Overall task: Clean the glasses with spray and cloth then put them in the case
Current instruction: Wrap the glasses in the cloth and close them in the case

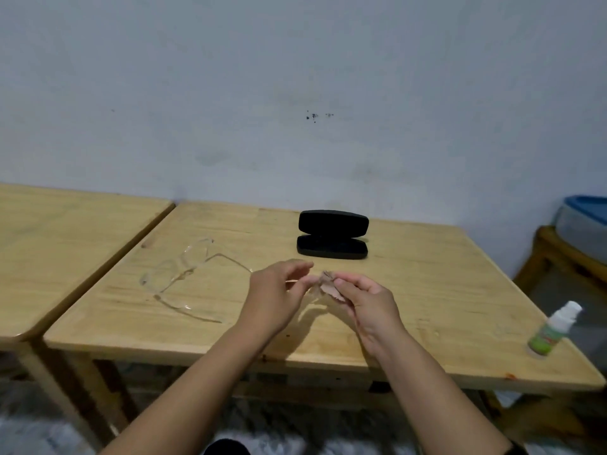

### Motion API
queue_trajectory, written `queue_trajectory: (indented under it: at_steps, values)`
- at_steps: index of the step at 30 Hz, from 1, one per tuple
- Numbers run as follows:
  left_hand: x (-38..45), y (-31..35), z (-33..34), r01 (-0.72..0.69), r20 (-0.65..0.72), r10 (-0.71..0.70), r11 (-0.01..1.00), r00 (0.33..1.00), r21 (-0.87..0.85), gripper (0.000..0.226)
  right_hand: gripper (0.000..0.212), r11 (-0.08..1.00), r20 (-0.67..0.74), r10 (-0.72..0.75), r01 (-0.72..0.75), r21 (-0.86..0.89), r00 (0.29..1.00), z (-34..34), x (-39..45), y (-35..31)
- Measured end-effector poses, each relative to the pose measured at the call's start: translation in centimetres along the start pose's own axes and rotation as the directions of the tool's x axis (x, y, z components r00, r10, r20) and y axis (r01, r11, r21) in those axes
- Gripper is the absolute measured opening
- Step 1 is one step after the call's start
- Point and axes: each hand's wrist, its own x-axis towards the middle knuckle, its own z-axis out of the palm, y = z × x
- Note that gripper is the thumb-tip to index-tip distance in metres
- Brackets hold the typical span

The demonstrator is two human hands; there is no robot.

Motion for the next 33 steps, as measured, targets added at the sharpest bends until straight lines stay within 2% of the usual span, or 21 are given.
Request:
queue_trajectory:
  at_steps: [4, 8, 14, 18, 20, 22, 26, 30, 33]
  values:
    - [0.9, 1.6, 2.8, 0.076, 0.034, -0.073, 0.99, 0.997, -0.119, 0.022, 0.011, 0.999, 0.008, -0.043, 0.043, -0.015, 0.999, -1.6, -0.1, -0.7]
    - [1.3, 2.3, 3.9, 0.123, 0.049, -0.116, 0.979, 0.992, -0.165, 0.01, 0.01, 0.999, 0.025, -0.036, 0.037, -0.026, 0.999, -2.8, -0.2, -1.2]
    - [2.2, 2.4, 3.7, 0.27, -0.048, -0.291, 0.928, 0.955, -0.255, 0.023, 0.014, 0.997, -0.004, -0.051, 0.051, -0.059, 0.999, -3.5, 0.2, -0.9]
    - [2.9, 2.3, 3.0, 0.338, -0.14, -0.391, 0.892, 0.91, -0.299, 0.026, 0.015, 0.957, -0.083, -0.2, 0.177, -0.229, 0.976, -3.2, 0.1, -0.8]
    - [3.0, 2.4, 2.8, 0.349, -0.158, -0.412, 0.881, 0.897, -0.32, 0.026, 0.013, 0.904, -0.071, -0.296, 0.256, -0.343, 0.952, -2.8, -0.2, -0.9]
    - [2.8, 2.6, 2.8, 0.35, -0.129, -0.41, 0.875, 0.903, -0.334, 0.025, 0.014, 0.855, -0.031, -0.358, 0.314, -0.412, 0.933, -2.3, -0.4, -1.0]
    - [2.3, 2.9, 3.2, 0.362, 0.012, -0.388, 0.847, 0.922, -0.39, 0.022, 0.02, 0.813, 0.024, -0.401, 0.368, -0.451, 0.916, -1.6, -0.5, -1.2]
    - [2.2, 3.1, 3.1, 0.382, 0.159, -0.351, 0.784, 0.923, -0.49, 0.024, 0.007, 0.834, -0.011, -0.398, 0.357, -0.422, 0.917, -1.7, -0.1, -1.1]
    - [2.4, 3.0, 2.6, 0.36, 0.167, -0.32, 0.786, 0.933, -0.503, 0.023, 0.005, 0.87, -0.034, -0.358, 0.32, -0.375, 0.933, -2.0, 0.4, -1.1]
